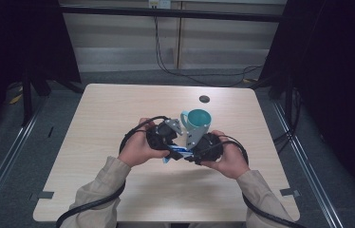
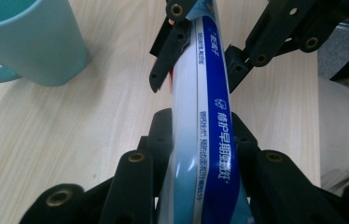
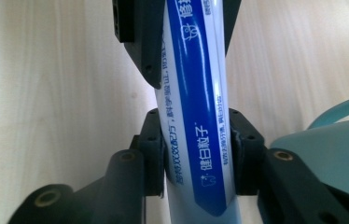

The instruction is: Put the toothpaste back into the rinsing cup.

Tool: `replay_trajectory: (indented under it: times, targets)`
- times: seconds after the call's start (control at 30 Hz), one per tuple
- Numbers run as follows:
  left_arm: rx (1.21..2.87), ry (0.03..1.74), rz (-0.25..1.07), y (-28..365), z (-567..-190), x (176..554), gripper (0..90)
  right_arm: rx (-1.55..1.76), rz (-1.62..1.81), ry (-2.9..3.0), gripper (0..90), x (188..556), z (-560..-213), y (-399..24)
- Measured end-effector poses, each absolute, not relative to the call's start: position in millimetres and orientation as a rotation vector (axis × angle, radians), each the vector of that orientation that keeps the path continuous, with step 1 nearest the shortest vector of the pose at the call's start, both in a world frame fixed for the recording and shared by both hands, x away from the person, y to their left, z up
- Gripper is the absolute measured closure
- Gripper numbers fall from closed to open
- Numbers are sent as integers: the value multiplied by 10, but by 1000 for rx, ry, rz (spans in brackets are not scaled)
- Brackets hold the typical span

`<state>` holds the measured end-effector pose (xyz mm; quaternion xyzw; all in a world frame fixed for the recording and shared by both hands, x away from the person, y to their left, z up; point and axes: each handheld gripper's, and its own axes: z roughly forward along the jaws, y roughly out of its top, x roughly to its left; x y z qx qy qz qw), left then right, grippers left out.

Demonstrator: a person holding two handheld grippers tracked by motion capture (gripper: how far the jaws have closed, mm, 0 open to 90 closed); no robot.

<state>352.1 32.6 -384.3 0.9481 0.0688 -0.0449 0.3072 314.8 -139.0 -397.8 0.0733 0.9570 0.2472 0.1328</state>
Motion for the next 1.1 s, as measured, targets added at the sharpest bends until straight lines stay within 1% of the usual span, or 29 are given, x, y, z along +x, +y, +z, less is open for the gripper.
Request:
replay_trajectory:
  times: [0.07,0.33,0.4,0.43,0.47,0.5,0.6,0.67,0.73,0.9,1.1]
  targets:
    - [2504,178,-129,320,-3856,3522,675,228,716,2805,671,3151,-3979,-1402]
    - [2466,125,-105,324,-3837,3513,632,255,729,2811,703,3144,-3945,-1442]
    - [2453,123,-73,340,-3820,3513,590,245,737,2813,711,3149,-3928,-1448]
    - [2438,137,-74,354,-3815,3523,552,263,737,2804,716,3147,-3925,-1456]
    - [2426,146,-81,377,-3803,3537,479,259,736,2808,722,3154,-3926,-1485]
    - [2414,165,-67,397,-3794,3542,479,259,736,2808,722,3154,-3926,-1485]
    - [2429,158,-21,446,-3763,3558,372,276,733,2799,725,3168,-3936,-1530]
    - [2422,178,-16,462,-3761,3566,318,288,732,2802,725,3173,-3936,-1548]
    - [2392,184,8,498,-3748,3574,280,294,735,2795,725,3183,-3941,-1568]
    - [2343,233,17,584,-3719,3599,208,324,727,2786,725,3204,-3963,-1648]
    - [2321,238,22,674,-3686,3596,192,366,734,2774,724,3219,-3970,-1717]
